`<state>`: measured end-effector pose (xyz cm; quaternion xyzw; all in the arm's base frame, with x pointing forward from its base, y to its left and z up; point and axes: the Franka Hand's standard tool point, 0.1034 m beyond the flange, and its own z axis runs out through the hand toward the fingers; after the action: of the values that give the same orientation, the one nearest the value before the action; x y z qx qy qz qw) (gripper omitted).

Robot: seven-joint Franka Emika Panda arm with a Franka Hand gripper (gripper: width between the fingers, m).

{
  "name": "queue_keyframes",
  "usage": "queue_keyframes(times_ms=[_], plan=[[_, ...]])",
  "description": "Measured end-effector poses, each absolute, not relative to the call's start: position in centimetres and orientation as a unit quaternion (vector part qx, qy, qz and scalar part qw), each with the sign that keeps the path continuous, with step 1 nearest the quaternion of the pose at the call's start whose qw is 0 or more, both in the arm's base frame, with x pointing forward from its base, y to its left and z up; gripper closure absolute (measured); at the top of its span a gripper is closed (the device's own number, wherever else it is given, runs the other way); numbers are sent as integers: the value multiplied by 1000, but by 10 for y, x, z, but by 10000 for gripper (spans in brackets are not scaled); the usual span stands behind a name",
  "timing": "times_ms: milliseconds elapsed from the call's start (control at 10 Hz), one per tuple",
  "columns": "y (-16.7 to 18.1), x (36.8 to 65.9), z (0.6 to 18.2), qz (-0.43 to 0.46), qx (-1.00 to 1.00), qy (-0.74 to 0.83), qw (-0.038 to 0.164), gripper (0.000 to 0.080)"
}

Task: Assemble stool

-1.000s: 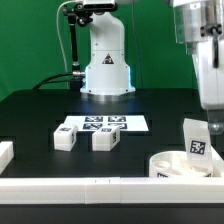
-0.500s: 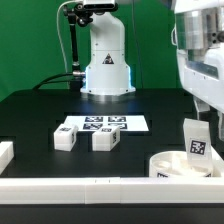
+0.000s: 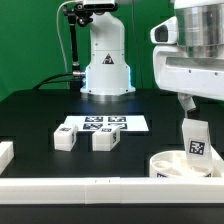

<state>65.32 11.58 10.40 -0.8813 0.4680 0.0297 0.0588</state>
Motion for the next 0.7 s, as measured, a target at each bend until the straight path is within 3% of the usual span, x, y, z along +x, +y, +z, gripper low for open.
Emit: queue_keyframes(times_ms=[300, 700], plan=[[112, 660, 125, 11, -930, 360, 71, 150], [111, 660, 124, 0, -972, 222, 70, 150]])
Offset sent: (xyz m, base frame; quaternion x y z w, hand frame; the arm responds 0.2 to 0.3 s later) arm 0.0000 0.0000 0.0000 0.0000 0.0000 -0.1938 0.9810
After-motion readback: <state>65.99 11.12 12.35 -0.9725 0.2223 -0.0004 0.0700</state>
